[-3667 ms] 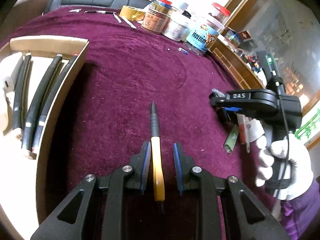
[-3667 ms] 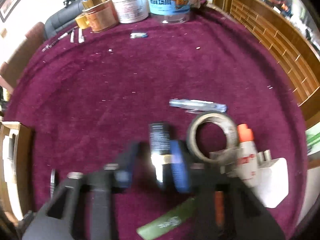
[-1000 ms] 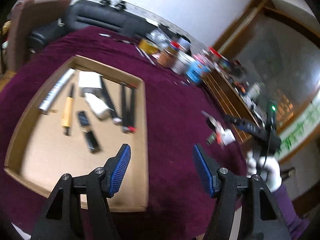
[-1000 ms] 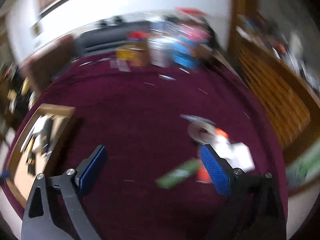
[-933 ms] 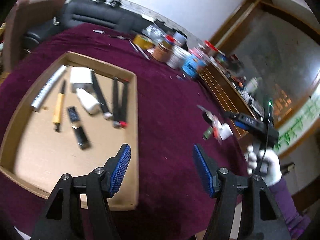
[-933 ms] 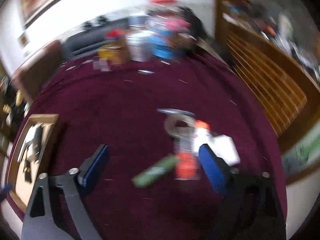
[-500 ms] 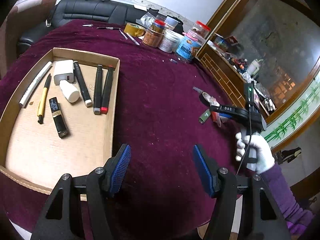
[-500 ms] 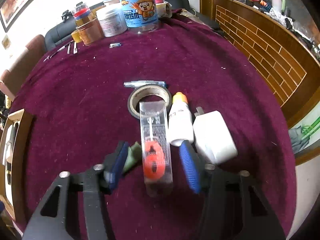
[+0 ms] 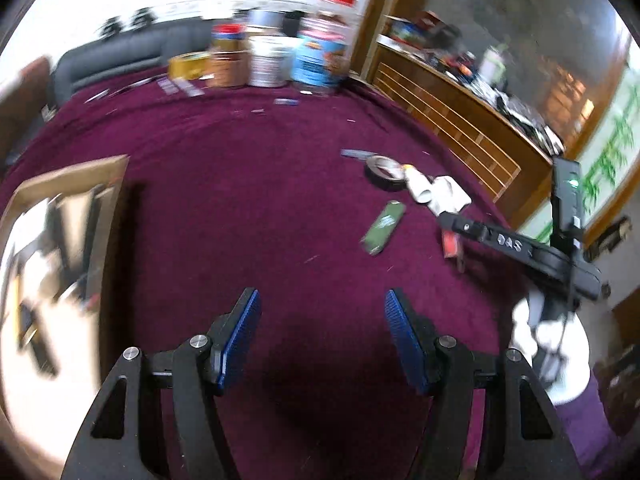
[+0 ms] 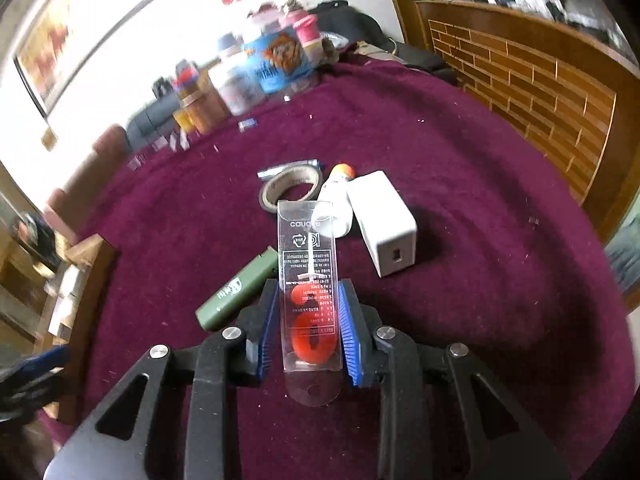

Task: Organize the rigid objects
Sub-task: 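Grasp the green lighter with the left tool while the right tool holds the package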

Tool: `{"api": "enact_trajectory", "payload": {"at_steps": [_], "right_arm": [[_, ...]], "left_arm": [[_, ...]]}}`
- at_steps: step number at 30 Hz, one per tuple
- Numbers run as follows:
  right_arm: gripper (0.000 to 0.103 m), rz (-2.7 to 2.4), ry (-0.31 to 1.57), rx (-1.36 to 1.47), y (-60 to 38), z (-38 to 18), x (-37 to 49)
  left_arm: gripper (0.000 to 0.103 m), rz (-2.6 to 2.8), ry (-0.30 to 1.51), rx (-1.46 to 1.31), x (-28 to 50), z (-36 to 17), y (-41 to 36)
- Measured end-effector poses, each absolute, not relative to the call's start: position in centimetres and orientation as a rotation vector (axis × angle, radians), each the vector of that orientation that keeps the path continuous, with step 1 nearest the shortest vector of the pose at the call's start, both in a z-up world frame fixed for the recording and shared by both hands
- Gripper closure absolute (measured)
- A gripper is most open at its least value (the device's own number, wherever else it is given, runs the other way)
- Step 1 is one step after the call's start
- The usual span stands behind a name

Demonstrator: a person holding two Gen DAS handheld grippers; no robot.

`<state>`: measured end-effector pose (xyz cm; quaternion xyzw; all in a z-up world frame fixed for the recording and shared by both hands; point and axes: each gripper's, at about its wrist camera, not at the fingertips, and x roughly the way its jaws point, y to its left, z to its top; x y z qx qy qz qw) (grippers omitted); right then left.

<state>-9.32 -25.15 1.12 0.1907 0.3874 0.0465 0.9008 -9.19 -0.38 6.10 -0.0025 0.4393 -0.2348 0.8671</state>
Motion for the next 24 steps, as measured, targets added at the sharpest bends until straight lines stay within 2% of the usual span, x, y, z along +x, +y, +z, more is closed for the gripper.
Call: {"api": "enact_trajectory", "payload": {"at_steps": [5,11,13,14,15,16,24], "right_arm": [[0.077,0.16,0.768,0.538,-27.2,0.8,-9.7],[0.077,0.193,0.748,0.504,-26.2,1.2,-9.8],[0.077,0.196,0.738,0.492,-25.9,1.3,-9.9],[0.077,0.197,0.734,0.49,-25.9,1.3,-10.1],[0.077,0.198,0.731,0.491,-25.9,1.3,-10.1],[0.077,0.199,0.73,0.492,-25.9,1.3,-10.1],[0.077,0.185,0.748,0.494,-26.0,1.0,-10.0]], "left_arm": [[0.047,-0.544,0.944,0.108,-5.3,4.1,-6.8],[0.048,-0.589,1.001,0.224,-2.6,1.9,-11.8],[0.057,-0.577,0.972,0.263,-2.7,1.4,-12.3],[0.058,-0.571,0.961,0.306,-3.0,1.3,-12.7],[0.07,-0.577,0.955,0.313,-3.3,1.4,-12.7],[0.087,-0.58,0.964,0.302,-3.4,1.6,-12.5],[0.087,-0.603,0.963,0.132,-4.6,3.5,-9.0]]}}
